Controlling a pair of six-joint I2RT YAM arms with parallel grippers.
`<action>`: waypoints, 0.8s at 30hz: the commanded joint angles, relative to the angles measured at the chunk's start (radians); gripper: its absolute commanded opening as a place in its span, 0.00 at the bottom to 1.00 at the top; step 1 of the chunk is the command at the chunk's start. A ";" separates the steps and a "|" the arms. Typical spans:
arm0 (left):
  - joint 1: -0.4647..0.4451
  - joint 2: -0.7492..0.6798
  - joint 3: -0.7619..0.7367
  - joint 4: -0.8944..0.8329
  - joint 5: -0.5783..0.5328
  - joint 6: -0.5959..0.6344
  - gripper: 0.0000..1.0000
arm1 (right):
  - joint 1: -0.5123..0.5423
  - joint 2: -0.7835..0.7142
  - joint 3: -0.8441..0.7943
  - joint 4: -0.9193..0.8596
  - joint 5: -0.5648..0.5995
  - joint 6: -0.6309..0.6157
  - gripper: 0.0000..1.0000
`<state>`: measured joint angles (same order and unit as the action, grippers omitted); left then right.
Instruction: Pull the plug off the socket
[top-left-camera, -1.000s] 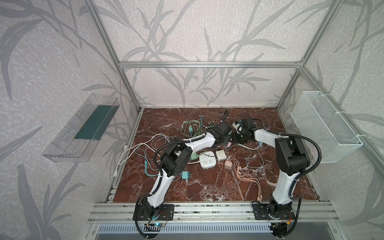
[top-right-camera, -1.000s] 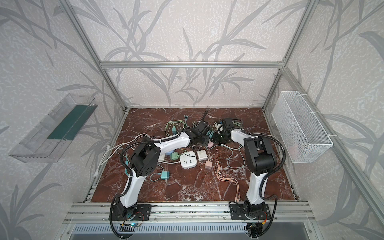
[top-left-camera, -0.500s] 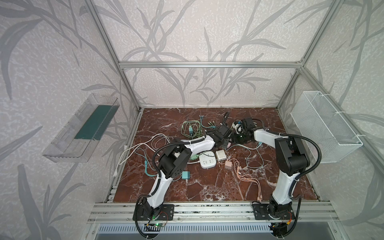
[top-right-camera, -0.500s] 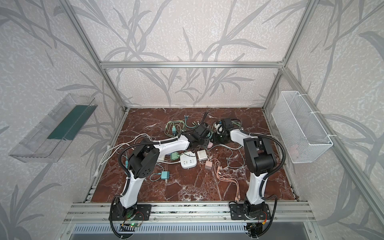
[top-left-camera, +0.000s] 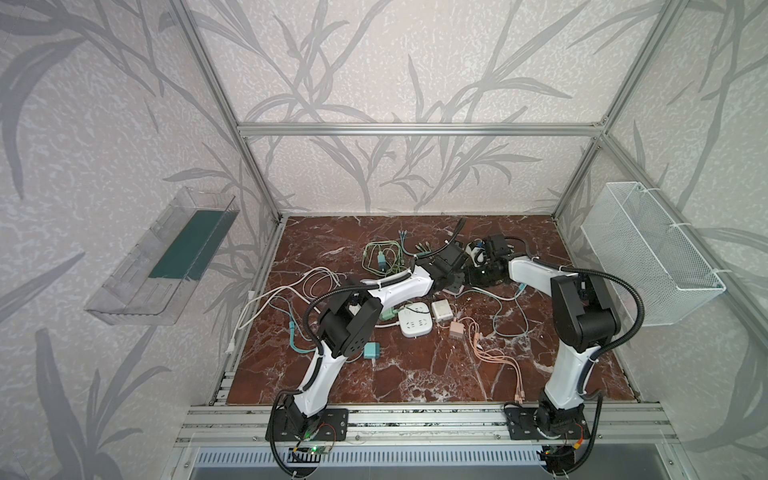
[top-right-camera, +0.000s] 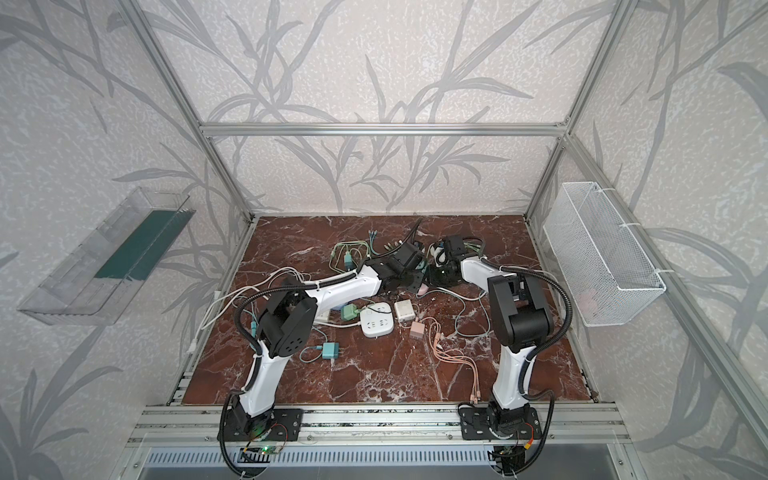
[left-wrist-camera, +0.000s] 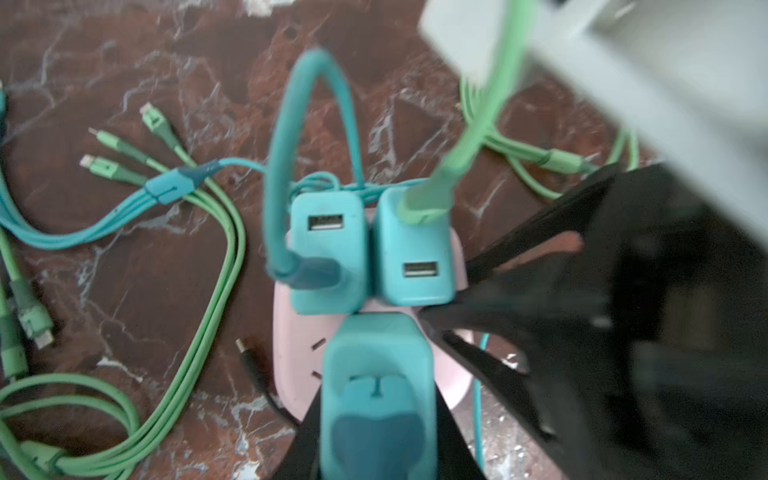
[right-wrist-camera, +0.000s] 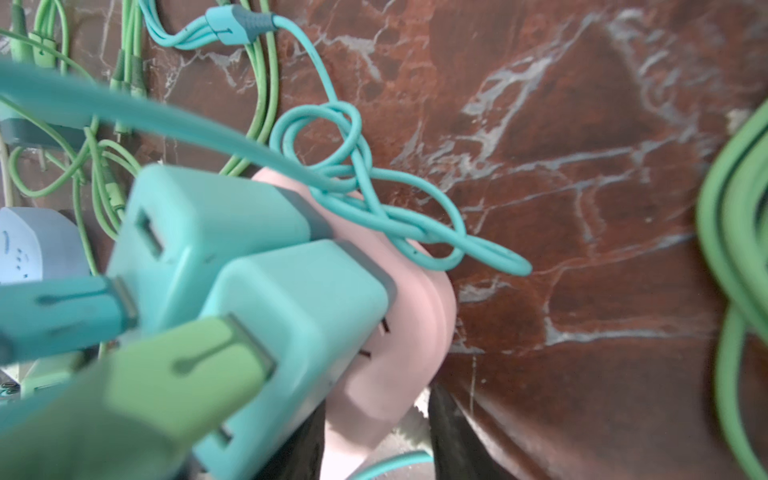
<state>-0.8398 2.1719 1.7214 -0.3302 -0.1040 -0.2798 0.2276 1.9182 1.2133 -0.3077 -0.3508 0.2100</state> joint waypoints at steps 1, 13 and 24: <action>-0.006 -0.014 0.023 0.045 0.016 0.017 0.20 | 0.001 0.028 0.009 -0.086 0.061 -0.023 0.41; 0.015 -0.062 -0.037 0.049 0.008 -0.036 0.19 | -0.002 0.015 -0.006 -0.059 0.034 -0.023 0.44; 0.071 -0.208 -0.260 0.179 0.057 -0.147 0.19 | -0.005 -0.016 -0.038 0.026 -0.031 -0.025 0.50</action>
<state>-0.7811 2.0258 1.4944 -0.2226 -0.0708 -0.3851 0.2234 1.9179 1.1988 -0.2783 -0.3756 0.1963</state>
